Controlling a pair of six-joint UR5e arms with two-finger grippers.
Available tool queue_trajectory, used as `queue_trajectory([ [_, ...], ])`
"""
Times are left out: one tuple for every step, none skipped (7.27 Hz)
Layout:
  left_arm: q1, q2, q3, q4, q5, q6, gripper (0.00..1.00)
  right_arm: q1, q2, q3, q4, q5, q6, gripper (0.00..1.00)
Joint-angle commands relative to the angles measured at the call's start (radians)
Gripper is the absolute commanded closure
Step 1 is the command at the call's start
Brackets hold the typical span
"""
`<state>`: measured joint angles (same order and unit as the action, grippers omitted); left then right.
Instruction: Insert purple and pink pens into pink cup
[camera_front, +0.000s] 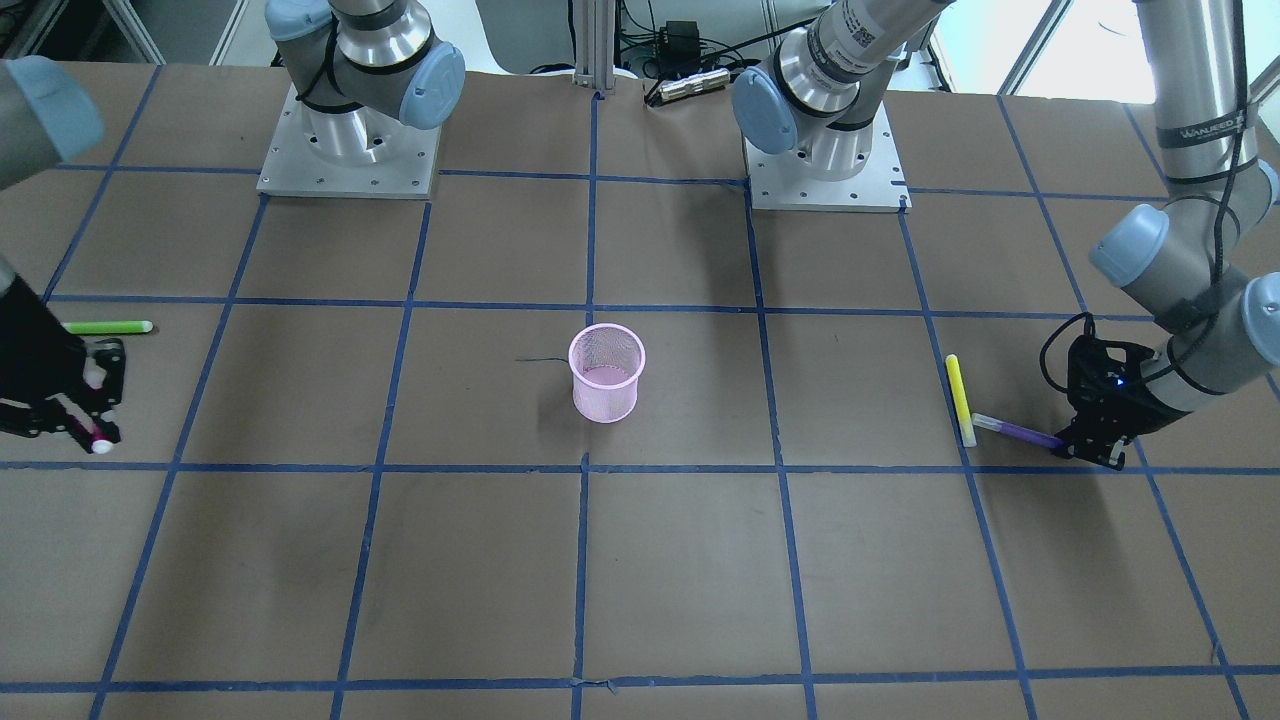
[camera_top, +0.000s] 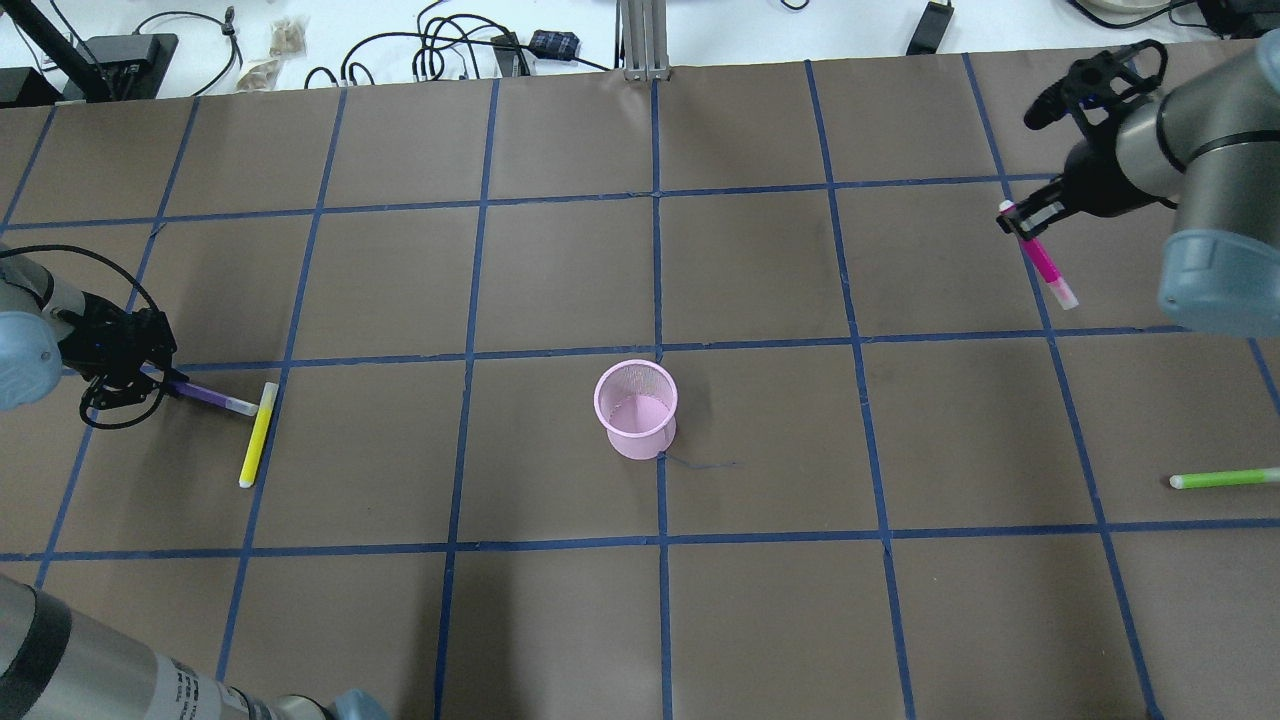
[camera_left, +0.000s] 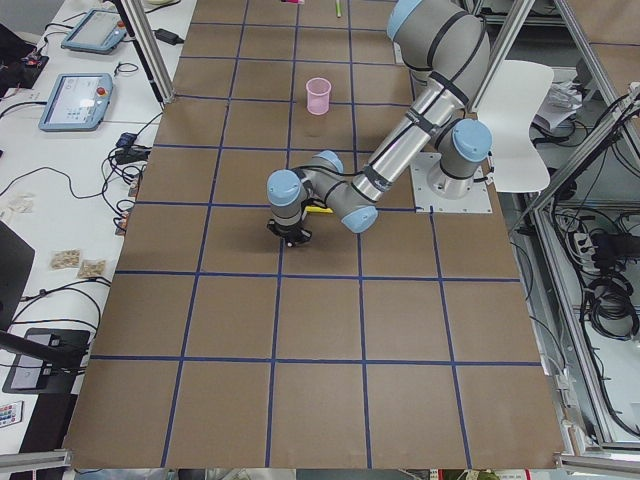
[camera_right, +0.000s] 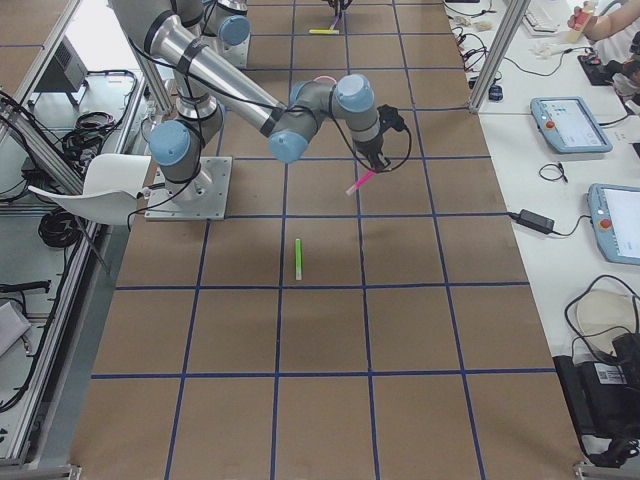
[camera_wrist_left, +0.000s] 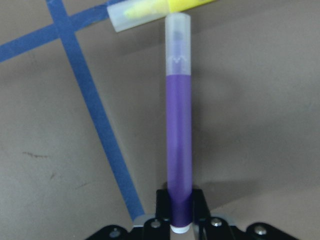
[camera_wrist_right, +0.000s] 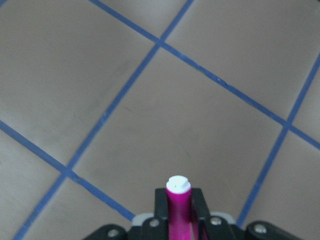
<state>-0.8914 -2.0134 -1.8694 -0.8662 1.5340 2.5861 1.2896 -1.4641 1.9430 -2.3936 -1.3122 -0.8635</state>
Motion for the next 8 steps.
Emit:
queue_trajectory([
  [-0.001, 0.021, 0.007, -0.008, 0.000, -0.038, 1.00, 0.233, -0.018, 0.007, -0.102, 0.008, 0.159, 1.00],
  [-0.001, 0.044, 0.012, -0.013, 0.011, -0.091, 1.00, 0.328, -0.037, 0.043, -0.237, 0.001, 0.244, 1.00],
  [-0.006, 0.080, 0.019, -0.019, 0.020, -0.136, 1.00, 0.364, -0.041, 0.107, -0.447, 0.001, 0.306, 1.00],
  [-0.018, 0.126, 0.015, -0.034, 0.021, -0.144, 1.00, 0.384, -0.042, 0.125, -0.583, 0.039, 0.431, 1.00],
  [-0.032, 0.163, 0.015, -0.066, 0.020, -0.179, 1.00, 0.436, -0.039, 0.125, -0.689, 0.047, 0.601, 1.00],
  [-0.072, 0.206, 0.022, -0.135, 0.028, -0.284, 1.00, 0.477, -0.029, 0.131, -0.699, 0.035, 0.626, 1.00],
  [-0.128, 0.244, 0.027, -0.169, 0.076, -0.373, 1.00, 0.503, 0.005, 0.146, -0.699, 0.006, 0.621, 1.00],
  [-0.186, 0.289, 0.033, -0.219, 0.093, -0.459, 1.00, 0.552, 0.020, 0.148, -0.697, -0.004, 0.636, 1.00],
])
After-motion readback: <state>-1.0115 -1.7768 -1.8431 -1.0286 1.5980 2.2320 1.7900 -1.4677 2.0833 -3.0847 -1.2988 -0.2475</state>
